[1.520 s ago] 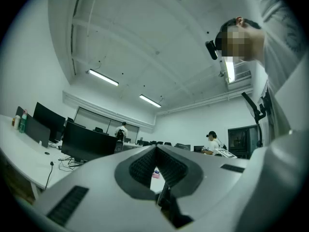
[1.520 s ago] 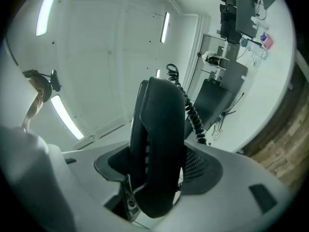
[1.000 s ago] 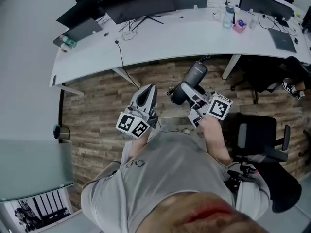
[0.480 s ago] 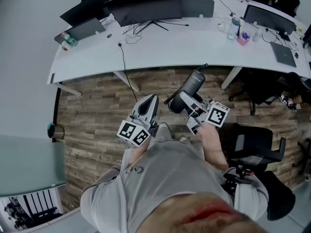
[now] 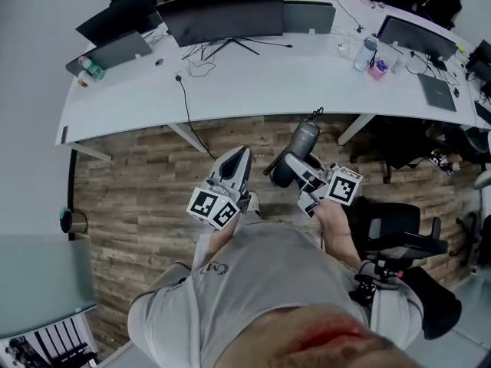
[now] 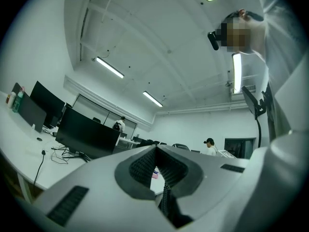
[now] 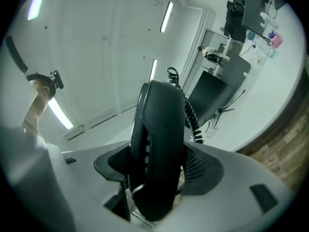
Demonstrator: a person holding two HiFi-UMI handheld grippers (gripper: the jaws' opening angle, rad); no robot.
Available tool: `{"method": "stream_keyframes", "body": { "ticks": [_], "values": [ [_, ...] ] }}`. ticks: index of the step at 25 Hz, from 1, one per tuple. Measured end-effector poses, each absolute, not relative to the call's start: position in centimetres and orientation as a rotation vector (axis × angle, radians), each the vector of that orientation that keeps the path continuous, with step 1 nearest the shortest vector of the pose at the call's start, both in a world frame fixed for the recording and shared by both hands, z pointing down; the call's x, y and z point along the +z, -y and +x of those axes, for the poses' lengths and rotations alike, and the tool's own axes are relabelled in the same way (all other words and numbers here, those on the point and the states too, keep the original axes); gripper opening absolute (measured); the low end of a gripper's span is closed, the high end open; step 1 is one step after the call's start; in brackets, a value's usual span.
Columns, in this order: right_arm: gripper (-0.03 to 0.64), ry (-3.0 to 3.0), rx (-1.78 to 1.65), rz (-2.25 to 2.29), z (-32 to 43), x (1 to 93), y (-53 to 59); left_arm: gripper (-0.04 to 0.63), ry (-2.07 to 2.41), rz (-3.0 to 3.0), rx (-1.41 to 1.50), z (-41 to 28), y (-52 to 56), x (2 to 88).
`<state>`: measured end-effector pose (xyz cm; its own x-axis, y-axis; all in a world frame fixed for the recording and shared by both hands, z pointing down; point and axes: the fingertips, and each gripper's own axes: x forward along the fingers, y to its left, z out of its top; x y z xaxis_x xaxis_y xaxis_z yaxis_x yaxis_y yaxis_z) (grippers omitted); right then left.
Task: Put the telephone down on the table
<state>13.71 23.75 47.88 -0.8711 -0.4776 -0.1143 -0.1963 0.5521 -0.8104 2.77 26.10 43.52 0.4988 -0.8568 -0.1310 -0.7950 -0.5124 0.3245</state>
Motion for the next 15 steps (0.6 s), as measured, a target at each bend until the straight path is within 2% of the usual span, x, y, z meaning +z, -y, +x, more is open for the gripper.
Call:
{"method": "stream_keyframes", "body": {
  "ticks": [7, 15],
  "values": [
    [0.298, -2.429, -1.229, -0.570, 7.3, 47.7, -18.3, 0.011, 1.358, 2.501, -0.417, -5.4, -20.0, 44.5],
    [0.298, -2.364, -1.239, -0.563, 5.6, 47.3, -17.6, 0.009, 1.289, 2.522, -0.429, -8.6, -16.0, 46.7]
  ]
}}
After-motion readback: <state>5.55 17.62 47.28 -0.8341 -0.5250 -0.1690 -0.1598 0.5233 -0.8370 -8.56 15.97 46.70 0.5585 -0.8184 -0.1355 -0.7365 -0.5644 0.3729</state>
